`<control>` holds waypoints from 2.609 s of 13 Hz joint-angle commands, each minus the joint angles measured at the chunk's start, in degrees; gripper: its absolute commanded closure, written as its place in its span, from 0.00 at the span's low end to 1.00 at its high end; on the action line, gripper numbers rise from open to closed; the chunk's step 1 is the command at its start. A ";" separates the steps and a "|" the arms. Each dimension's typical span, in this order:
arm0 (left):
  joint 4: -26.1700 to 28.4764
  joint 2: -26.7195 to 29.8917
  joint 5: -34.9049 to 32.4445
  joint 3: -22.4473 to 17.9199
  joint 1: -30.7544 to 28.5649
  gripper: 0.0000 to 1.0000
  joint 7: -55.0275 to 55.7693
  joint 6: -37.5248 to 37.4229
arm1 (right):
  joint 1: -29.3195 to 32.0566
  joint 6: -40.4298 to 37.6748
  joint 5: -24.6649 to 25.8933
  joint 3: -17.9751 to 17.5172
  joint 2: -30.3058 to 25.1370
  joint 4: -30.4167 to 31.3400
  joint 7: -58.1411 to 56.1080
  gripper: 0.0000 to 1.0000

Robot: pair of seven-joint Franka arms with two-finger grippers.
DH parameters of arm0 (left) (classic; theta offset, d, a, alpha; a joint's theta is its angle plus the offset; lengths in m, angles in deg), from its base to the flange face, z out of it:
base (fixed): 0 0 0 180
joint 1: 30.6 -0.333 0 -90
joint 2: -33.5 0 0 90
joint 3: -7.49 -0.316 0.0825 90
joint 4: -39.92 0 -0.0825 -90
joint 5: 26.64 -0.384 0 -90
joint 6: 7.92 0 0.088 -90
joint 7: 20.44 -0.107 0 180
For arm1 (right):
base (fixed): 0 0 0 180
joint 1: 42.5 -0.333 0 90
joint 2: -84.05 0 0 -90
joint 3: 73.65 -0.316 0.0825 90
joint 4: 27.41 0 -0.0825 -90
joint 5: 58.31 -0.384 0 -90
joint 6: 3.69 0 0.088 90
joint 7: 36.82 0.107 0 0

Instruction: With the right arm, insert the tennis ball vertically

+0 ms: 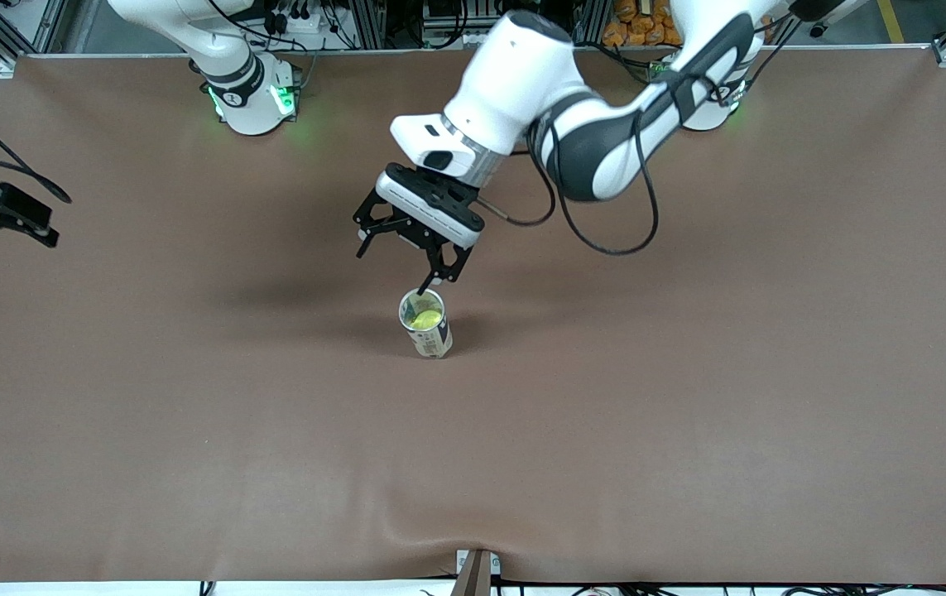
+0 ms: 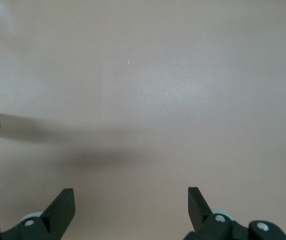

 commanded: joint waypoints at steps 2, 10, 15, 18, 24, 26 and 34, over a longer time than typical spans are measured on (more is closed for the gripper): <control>-0.30 6.32 6.16 -0.64 -0.51 0.00 0.99 -12.73 | 2.51 -2.24 0.67 -1.17 -1.17 -0.63 0.35 0.00; -0.47 15.12 17.43 -0.73 -13.41 0.00 0.28 -43.76 | 3.41 -8.30 1.54 -4.25 -3.29 -0.63 9.25 0.00; -1.61 15.39 24.99 -0.64 -24.58 0.00 -3.66 -56.25 | 3.76 -9.10 1.55 -3.72 -3.46 -0.63 0.44 0.00; -3.46 15.30 24.91 -1.17 -25.37 0.00 -8.23 -60.41 | 3.67 -9.01 1.55 -3.72 -3.37 -0.63 0.53 0.00; -3.55 15.57 26.40 -0.82 -30.91 0.00 -13.07 -61.02 | 3.67 -8.75 1.55 -3.63 -3.37 -0.37 0.53 0.00; -3.46 17.22 28.32 -1.43 -31.53 0.00 -17.01 -61.02 | 3.76 -8.40 1.46 -3.63 -3.20 0.24 0.53 0.00; -1.02 25.57 37.92 -31.13 -17.38 0.00 -39.93 -64.97 | 4.82 -7.61 1.37 -3.81 -3.37 0.16 0.44 0.00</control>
